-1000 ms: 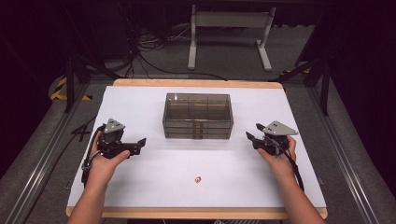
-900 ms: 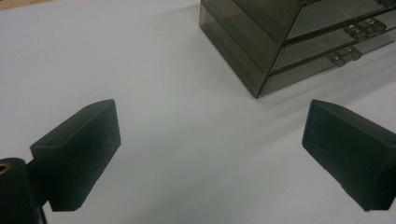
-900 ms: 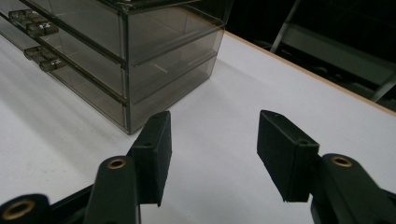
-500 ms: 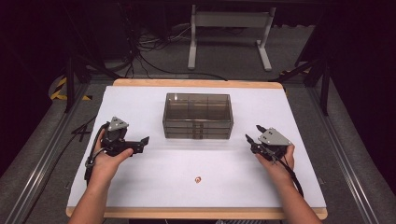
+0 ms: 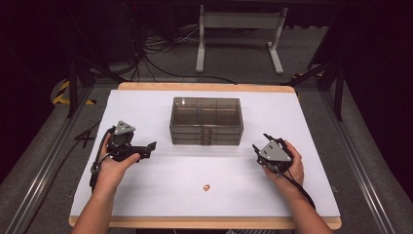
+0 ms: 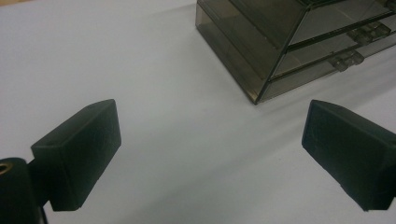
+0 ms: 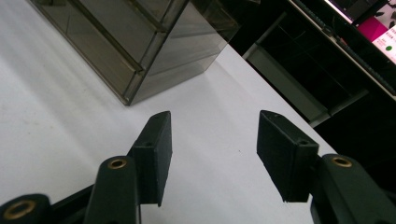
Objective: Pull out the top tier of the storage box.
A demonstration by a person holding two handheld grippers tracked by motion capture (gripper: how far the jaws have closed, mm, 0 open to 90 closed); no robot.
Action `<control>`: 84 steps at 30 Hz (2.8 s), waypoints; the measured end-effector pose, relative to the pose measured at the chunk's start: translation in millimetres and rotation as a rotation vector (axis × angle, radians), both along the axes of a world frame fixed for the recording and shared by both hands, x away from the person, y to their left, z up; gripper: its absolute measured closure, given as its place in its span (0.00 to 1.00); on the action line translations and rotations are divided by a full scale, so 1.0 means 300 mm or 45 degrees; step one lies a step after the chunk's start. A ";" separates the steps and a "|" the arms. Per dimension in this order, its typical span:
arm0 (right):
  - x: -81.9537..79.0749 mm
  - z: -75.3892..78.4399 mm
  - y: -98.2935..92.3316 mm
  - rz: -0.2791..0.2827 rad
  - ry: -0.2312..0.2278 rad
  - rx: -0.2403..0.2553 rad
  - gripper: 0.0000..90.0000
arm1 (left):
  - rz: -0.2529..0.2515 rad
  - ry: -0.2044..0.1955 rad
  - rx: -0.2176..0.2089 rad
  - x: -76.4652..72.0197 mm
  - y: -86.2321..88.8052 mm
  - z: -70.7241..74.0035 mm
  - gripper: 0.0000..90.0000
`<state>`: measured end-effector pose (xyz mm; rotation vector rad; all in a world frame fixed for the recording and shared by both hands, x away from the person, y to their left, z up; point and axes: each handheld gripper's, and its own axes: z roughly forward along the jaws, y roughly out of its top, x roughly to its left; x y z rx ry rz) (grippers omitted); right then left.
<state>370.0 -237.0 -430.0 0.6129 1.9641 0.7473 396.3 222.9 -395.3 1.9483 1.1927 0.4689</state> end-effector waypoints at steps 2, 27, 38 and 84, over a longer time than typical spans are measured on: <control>-0.001 -0.004 0.011 -0.002 -0.003 -0.043 0.53 | -0.004 -0.001 0.005 0.001 0.001 0.000 0.06; -0.045 -0.040 0.151 0.015 -0.190 -0.495 0.56 | 0.007 -0.001 0.006 -0.001 0.007 0.012 0.05; -0.057 -0.055 0.215 0.026 -0.296 -0.659 0.58 | 0.008 -0.002 0.017 0.002 0.010 0.013 0.05; -0.050 -0.002 0.463 0.143 -0.518 -0.938 0.74 | 0.027 0.013 0.012 -0.013 0.032 0.007 0.05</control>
